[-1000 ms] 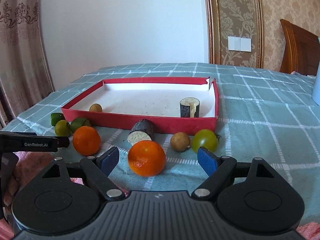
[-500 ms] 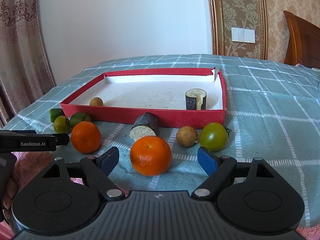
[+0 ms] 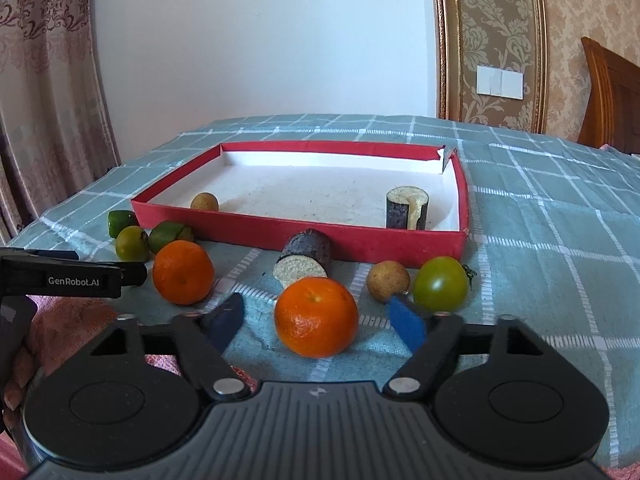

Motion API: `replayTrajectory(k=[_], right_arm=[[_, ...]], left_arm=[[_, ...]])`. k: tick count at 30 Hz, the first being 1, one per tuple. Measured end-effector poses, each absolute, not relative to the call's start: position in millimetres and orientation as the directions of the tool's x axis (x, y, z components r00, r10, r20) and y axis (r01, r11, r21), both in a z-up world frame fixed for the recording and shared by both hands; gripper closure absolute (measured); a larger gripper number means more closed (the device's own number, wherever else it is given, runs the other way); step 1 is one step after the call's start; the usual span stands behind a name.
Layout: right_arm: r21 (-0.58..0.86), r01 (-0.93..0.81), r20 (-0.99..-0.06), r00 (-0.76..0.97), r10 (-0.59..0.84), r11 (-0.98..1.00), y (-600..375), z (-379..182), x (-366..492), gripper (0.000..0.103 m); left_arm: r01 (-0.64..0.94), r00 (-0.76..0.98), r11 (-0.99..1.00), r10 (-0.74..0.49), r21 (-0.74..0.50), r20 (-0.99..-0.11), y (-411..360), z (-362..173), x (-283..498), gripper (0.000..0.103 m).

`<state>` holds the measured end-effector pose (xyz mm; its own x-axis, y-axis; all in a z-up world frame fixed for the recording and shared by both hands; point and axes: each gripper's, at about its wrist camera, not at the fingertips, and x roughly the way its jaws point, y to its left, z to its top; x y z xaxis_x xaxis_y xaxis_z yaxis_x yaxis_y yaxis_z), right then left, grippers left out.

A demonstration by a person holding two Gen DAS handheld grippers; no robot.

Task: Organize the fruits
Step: 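Move the right tool to the orange and close on it, then carry the orange into the red box and open the right tool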

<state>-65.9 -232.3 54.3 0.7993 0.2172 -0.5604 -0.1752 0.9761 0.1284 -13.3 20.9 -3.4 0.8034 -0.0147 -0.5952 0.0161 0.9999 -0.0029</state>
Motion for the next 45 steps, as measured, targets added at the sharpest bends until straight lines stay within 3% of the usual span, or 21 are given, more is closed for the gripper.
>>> replayTrajectory(k=[5,8,34,45], right_arm=[[0.138,-0.168,-0.569,0.793,0.217,0.976,-233.6,52.7,-62.7,0.047],[0.139,-0.177,-0.575,0.787,0.225,0.974,-232.5,52.1,-61.2,0.059],[0.139,-0.148,-0.541,0.817,0.2,0.979,-235.7,60.7,-67.8,0.06],[0.092,-0.159,-0.462,0.867,0.184,0.983,-234.4,102.4,-47.3,0.06]], left_arm=[[0.016,0.803,1.0,-0.015,-0.003,-0.595,21.2,-3.4,-13.2,0.0],[0.016,0.803,1.0,-0.015,-0.003,-0.595,21.0,-3.4,-13.1,0.0],[0.017,0.803,1.0,-0.015,-0.003,-0.595,20.9,-3.7,-12.9,0.0],[0.017,0.803,1.0,-0.015,-0.003,-0.595,21.0,-3.8,-12.7,0.0]])
